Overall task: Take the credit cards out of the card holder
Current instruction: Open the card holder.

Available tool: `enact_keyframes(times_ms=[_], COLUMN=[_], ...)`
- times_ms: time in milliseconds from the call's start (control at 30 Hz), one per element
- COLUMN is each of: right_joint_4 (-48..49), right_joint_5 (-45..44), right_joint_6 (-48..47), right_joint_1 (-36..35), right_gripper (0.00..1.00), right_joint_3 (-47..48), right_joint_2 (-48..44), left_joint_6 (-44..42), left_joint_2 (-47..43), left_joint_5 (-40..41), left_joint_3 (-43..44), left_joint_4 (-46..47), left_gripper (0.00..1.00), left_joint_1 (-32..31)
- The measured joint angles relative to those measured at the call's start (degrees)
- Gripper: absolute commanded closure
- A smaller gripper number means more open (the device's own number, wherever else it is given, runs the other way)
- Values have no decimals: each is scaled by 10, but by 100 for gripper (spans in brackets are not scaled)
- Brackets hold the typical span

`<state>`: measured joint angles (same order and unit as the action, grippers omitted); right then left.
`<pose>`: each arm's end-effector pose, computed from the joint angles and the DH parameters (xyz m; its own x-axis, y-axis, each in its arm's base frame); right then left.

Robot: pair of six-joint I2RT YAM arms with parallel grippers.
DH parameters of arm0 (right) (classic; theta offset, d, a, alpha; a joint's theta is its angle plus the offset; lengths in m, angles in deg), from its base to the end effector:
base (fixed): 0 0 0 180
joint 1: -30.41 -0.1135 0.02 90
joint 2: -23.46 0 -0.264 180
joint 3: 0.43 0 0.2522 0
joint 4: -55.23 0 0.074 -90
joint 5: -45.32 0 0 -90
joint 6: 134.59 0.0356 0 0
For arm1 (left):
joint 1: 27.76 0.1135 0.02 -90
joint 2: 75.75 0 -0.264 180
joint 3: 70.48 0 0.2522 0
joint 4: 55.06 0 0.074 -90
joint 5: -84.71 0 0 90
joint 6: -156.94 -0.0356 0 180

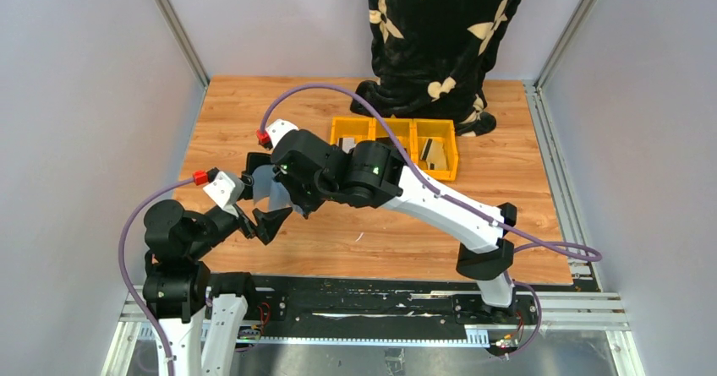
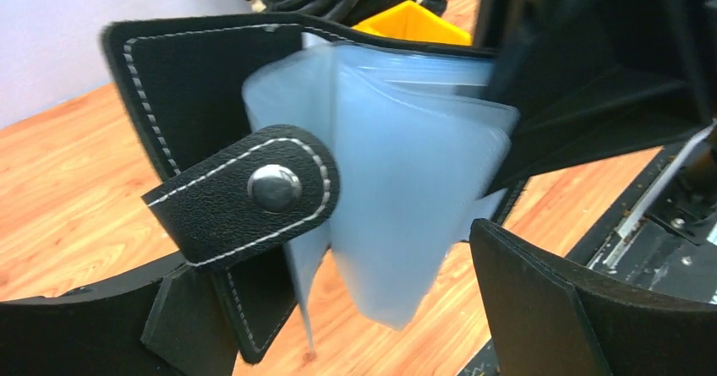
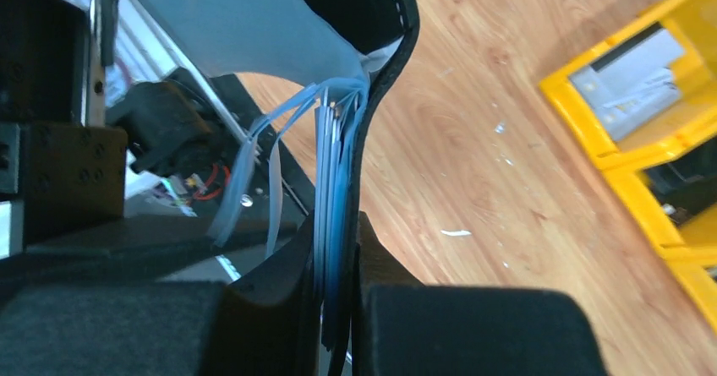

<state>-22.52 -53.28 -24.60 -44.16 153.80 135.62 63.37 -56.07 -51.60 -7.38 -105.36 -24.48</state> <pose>0.1104 0.3798 0.4633 -0.4606 -0.3984 -0.7932 -0.8123 0.5495 0.1957 0.0539 -0.0227 0.3639 -0.0772 0.0387 -0.9963 0.6833 0.7297 -0.0246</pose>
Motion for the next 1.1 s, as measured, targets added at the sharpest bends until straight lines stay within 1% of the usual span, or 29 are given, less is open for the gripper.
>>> enact_keyframes(times_ms=[33,167,300,400,500,600,667,733,833,967,1000,1100], right_joint_4=[-11,-46,-46,-44,-43,-37,-31,-24,-14,8,23,51], right_joint_5=[-19,-66,-80,-83,-88,-90,-89,-86,-78,-52,-36,-5], right_joint_6=[-5,-22,-33,-35,-38,-43,-47,-50,-54,-65,-73,-84], right_joint_1=[-6,-24,-29,-29,-29,-29,-29,-29,-29,-29,-29,-29], right_gripper=[100,100,100,100,100,100,100,100,100,100,100,100], right_joint_3=[10,12,-33,-78,-101,-119,-127,-130,-130,-154,-181,-238], right_joint_2=[6,7,-8,-28,-45,-67,-80,-88,-92,-99,-110,-140], left_joint_6=[-2,-3,-1,4,3,-10,-18,-17,3,36,44,45], left_joint_2=[0,-1,-1,-2,-2,-3,-3,-4,-4,-5,-5,-5], left_joint_5=[6,39,92,120,135,136,124,105,72,40,29,11], left_joint_3=[-3,-16,-21,-22,-22,-18,-14,-9,-2,6,8,12], left_joint_4=[1,29,68,89,94,80,64,54,51,56,57,54], left_gripper=[0,6,13,21,28,30,28,22,17,2,0,0], left_joint_1=[0,0,0,0,0,0,0,0,0,0,0,0])
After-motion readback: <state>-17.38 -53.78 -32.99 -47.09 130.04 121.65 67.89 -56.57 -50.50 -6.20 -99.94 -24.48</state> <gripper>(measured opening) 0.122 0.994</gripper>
